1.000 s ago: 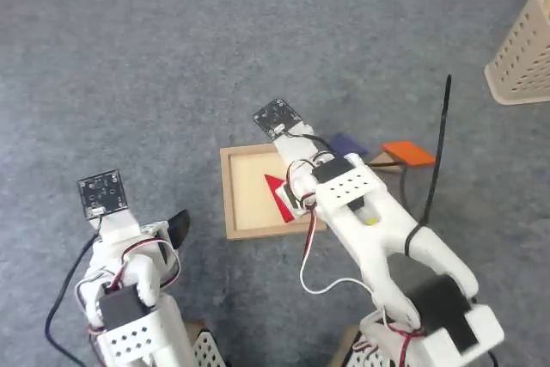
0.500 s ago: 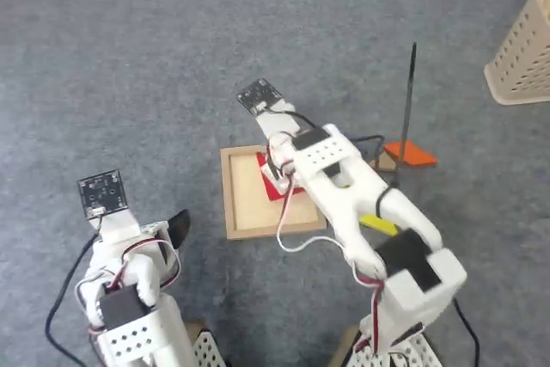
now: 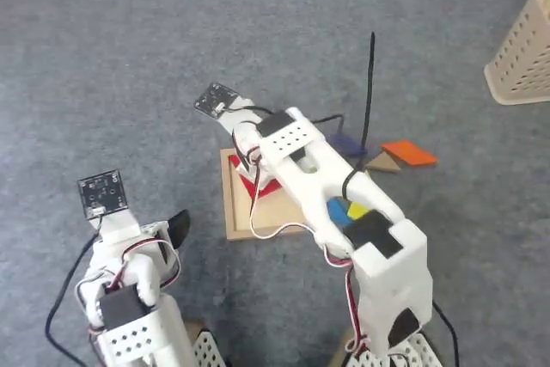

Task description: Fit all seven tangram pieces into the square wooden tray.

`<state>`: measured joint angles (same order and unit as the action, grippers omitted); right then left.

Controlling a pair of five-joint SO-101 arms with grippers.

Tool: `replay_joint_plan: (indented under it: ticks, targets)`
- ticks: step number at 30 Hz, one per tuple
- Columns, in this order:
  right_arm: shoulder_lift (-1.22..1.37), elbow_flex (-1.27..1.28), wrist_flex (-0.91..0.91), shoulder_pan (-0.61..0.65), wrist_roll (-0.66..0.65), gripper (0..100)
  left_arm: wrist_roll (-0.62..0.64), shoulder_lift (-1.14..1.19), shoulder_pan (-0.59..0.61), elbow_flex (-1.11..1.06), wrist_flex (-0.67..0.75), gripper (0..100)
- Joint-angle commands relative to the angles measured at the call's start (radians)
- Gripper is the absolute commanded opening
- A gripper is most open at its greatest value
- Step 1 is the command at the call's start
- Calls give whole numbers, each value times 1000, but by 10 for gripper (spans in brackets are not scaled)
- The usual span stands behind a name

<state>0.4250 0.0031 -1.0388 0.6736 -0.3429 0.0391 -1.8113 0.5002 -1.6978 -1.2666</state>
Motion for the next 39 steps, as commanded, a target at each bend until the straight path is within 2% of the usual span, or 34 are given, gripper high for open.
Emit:
replay_joint_plan:
  ticks: [1, 6, 11, 16, 20, 26, 34, 39]
  targets:
    - [-44, -110, -99, -21, 20, 9, -2, -12, -2, 13, 2, 354]
    - [-231, -69, -127, -42, 68, 9, -2, -12, -2, 13, 2, 354]
    - [-510, 160, -107, -45, 106, 9, -2, -12, -2, 13, 2, 354]
    - [-702, 569, 120, -47, 109, 9, -2, -12, -2, 13, 2, 354]
    - [-708, 746, 260, -47, 109, 11, -2, -12, -2, 13, 2, 354]
    - [-576, 710, 286, -48, 109, 12, -2, -12, -2, 13, 2, 354]
    - [-309, 502, 286, -114, 110, 12, -2, -12, -2, 13, 2, 354]
    - [-216, 379, 275, -194, 195, 13, -2, -12, -2, 13, 2, 354]
